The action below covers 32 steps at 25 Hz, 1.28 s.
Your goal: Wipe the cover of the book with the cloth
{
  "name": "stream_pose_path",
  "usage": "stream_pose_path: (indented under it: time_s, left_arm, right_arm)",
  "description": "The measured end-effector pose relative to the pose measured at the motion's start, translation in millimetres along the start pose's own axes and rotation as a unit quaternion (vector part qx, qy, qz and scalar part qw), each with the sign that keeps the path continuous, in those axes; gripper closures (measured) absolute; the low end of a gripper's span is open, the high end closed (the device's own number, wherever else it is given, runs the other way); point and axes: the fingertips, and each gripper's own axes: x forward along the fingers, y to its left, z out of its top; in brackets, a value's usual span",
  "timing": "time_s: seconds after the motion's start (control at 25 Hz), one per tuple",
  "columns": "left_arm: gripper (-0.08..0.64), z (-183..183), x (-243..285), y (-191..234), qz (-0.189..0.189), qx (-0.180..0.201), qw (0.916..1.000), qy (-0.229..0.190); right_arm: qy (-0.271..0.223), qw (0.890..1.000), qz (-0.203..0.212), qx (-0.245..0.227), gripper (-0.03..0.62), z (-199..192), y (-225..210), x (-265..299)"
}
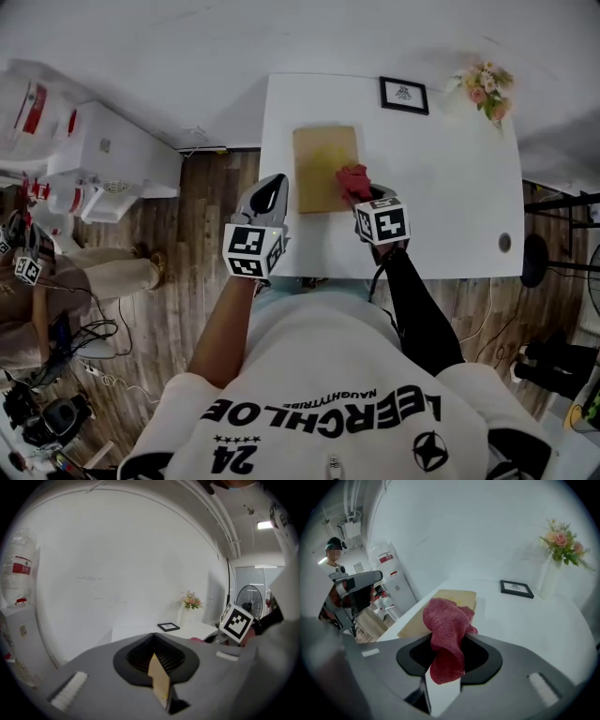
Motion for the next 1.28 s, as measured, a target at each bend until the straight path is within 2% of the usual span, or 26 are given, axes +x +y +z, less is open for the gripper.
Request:
stream_pose_path:
  time_s: [0.16,0.28,0.4,0.56,1.04,1.28]
  left_arm:
    - [0.506,0.7,-7.8,1.4,-0.006,0.002,1.0,-0.001]
    - [0.506,-1.4,-11.9,5.7,-0.002,0.003,1.0,0.002]
    - [0.506,-2.6,-14.1,7.0,0.001,0.004,1.0,0.004]
    - [0.506,-4.2,-14.7,8.6,-0.001,-0.001,1.0,0.003]
    - [0.506,2.4,4.5,8.5,-0.021,-0.007,0.9998,-0.001]
    - [0.506,4.4,12.4,11.1,-0.027,-0.01,0.9996,0.001]
  right_arm:
    - [-0.024,0.998,0.061,-0.022,0.454,15.1,54.1,0.3]
    - [-0.005,0.992,0.108,-0.062,0.454,12.0,102.7,11.9]
    - [0.033,0.987,0.131,-0.091,0.454,-4.8,131.3,25.2]
    - [0.042,0.988,0.113,-0.093,0.454,-13.4,126.2,28.1]
    - [0.034,0.999,0.022,-0.013,0.454,-27.3,36.1,-4.6]
    - [0.033,0.999,-0.009,0.008,0.454,-24.5,23.4,-9.2]
